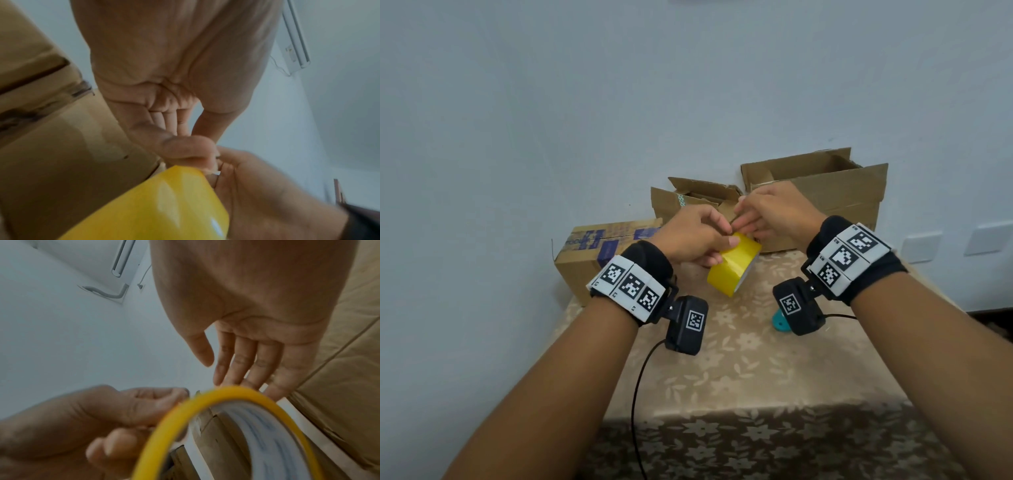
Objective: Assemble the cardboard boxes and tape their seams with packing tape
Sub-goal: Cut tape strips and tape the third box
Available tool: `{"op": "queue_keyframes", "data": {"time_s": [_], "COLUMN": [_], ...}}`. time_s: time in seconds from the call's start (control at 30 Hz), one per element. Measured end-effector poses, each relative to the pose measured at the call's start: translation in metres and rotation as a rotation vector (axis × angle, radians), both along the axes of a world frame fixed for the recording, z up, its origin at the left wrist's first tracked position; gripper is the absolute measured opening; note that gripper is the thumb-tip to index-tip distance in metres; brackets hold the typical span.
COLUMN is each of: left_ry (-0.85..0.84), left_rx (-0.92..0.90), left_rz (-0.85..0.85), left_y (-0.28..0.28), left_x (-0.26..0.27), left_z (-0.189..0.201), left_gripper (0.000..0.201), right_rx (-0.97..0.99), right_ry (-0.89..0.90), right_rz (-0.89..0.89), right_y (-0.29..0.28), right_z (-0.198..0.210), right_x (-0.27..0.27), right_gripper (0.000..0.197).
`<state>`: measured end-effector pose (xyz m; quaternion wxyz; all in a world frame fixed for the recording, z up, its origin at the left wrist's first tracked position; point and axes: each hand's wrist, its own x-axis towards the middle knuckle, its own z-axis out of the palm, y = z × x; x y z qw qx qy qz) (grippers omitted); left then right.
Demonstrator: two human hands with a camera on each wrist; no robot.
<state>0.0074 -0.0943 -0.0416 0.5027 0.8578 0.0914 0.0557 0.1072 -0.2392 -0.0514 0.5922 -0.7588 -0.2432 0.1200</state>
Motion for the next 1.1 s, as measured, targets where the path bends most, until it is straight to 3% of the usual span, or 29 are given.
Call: {"op": "queue_keyframes", "data": {"time_s": [0.13, 0.23, 0.37, 0.5, 0.63, 1.1], "left_ry": [-0.162, -0.268, -0.29, -0.26, -0.351, -0.512], "left_rx": [-0.106, -0.178, -0.192, -0.059, 0.101, 0.218], "left_rz": [0.011, 0.001, -0.073, -0.123, -0.061, 0.059], "left_y": [0.002, 0.004, 0.003, 0.004, 0.004, 0.014], "left_x": [-0.006, -0.01, -0.014, -0.02, -0.02, -0.014], "left_z": [0.015, 0.023, 0.025, 0.028, 0.026, 0.018], "left_gripper": [0.018, 0.02, 0.036, 0.047, 0.029, 0.008], "right_rx": [0.198, 0.354, 0.509, 0.495, 0.475, 0.403], "right_ry": [-0.02, 0.109, 0.126, 0.032, -0.11, -0.326], "right_rz": [-0.034, 0.006, -0.062, -0.181, -0.231, -0.171], "right_y": [-0.003, 0.001, 0.013, 0.017, 0.017, 0.029], "right_z": [-0.002, -0.004, -0.009, -0.011, -0.011, -0.019], "right_x": [0.005, 0.003, -0.003, -0.008, -0.008, -0.002], "right_gripper": [0.041, 0.052, 0.058, 0.054, 0.048, 0.047]}}
